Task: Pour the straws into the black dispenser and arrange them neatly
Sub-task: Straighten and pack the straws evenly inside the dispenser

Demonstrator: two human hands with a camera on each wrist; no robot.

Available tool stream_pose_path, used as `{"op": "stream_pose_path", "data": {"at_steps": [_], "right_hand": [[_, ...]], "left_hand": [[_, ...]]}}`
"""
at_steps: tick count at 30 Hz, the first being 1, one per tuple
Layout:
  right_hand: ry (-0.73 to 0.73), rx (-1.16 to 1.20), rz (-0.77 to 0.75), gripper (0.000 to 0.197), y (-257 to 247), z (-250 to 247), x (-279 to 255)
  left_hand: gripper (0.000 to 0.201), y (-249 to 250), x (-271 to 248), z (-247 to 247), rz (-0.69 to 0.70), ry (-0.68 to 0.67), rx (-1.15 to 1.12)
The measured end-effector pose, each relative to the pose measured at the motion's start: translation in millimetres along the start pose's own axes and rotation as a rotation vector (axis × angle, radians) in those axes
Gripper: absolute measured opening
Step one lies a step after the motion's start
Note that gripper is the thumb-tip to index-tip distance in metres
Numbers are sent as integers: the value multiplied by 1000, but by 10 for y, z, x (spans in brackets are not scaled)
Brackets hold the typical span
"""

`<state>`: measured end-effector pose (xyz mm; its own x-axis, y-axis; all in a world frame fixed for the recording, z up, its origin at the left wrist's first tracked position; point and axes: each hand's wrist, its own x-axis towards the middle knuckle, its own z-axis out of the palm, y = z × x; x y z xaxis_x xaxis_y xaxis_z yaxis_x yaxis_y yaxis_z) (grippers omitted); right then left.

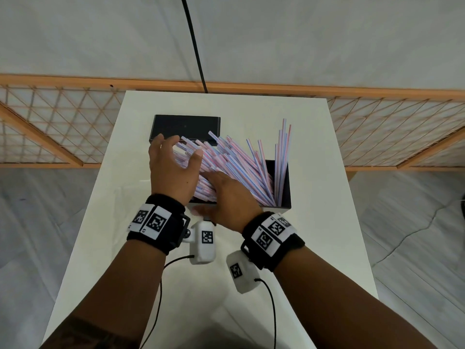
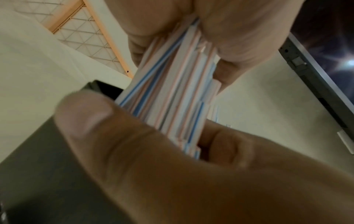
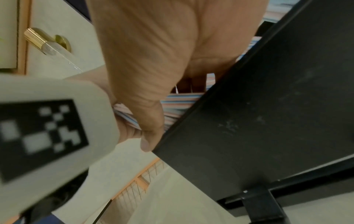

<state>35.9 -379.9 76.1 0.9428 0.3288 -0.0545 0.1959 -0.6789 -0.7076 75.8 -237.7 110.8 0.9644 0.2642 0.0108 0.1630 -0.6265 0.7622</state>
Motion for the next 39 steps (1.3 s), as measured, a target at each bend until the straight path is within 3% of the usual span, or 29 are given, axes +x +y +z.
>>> {"op": "stream_pose_path", "data": {"at_steps": [9,21,29,39], "right_hand": [[-64,40,138,87,-60,130,106],[-47,-54,104,56,-87,-18,170],[27,-145,61,88,-119,18,154],[173,-110,11,89,-58,46,16]], "left_hand": [[56,71,-63,-5,-3,9,-45],[51,-158,-40,-91,145,34,49],[50,-309,-19,-112,209,29,16],[64,-263,-87,-59,161,32,-67]]}}
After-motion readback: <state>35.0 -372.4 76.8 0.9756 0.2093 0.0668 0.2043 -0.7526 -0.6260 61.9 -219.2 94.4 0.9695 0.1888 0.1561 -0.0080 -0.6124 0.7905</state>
